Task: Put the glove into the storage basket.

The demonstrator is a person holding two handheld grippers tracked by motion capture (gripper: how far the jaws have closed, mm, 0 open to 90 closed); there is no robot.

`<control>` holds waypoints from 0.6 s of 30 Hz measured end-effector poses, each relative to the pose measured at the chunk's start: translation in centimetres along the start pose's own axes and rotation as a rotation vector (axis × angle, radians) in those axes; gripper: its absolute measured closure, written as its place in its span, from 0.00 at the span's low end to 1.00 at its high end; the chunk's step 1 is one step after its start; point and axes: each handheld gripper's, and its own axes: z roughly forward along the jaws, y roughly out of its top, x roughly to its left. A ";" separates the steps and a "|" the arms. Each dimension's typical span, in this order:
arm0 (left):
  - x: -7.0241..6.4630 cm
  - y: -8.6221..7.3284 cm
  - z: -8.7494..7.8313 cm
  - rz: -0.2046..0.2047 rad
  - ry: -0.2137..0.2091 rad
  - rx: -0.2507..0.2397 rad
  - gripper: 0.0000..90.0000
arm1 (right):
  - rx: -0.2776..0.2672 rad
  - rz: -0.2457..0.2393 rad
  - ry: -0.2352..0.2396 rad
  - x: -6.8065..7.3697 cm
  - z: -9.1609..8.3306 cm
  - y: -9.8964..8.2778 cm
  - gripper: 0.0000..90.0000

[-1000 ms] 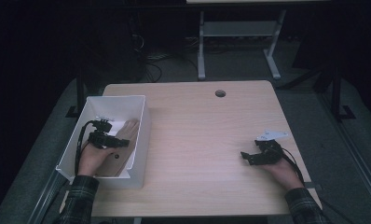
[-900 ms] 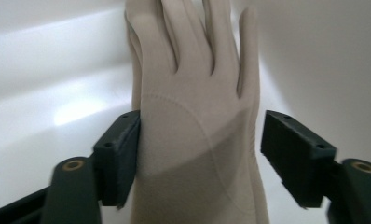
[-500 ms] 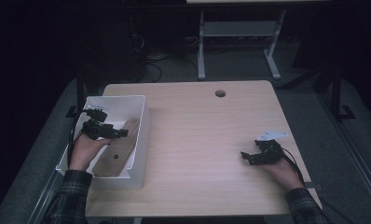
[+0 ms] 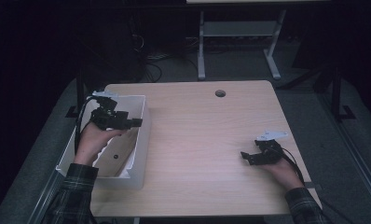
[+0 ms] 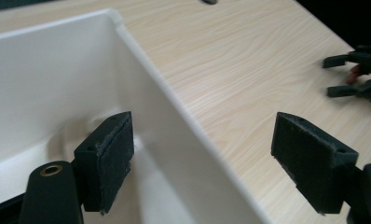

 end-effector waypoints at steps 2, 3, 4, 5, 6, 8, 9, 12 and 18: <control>-1.0 0.5 0.3 0.016 -0.017 -0.010 0.23 | -0.001 0.001 0.000 0.0 0.0 0.0 0.19; -1.5 0.7 0.5 0.027 -0.027 -0.007 0.23 | -0.001 0.001 0.000 0.0 0.0 0.0 0.19; -2.0 0.9 0.7 0.037 -0.035 -0.005 0.23 | 0.000 0.001 0.000 0.0 0.0 0.0 0.19; -2.5 1.1 1.0 0.042 -0.043 -0.005 0.23 | 0.001 0.001 0.000 0.0 0.0 0.0 0.19; -3.1 1.2 1.3 0.047 -0.053 -0.004 0.23 | 0.001 0.000 0.000 0.0 0.0 0.0 0.19; -4.6 1.6 2.1 0.073 -0.072 0.008 0.23 | 0.000 0.001 0.000 0.0 0.0 0.0 0.19; -4.6 1.6 2.1 0.073 -0.072 0.008 0.23 | 0.000 0.001 0.000 0.0 0.0 0.0 0.19; -6.0 1.9 3.0 0.083 -0.097 0.003 0.23 | 0.000 0.001 0.000 0.0 0.0 0.0 0.19; -8.7 2.2 5.1 0.122 -0.124 0.016 0.23 | 0.000 0.001 0.000 0.0 0.0 0.0 0.19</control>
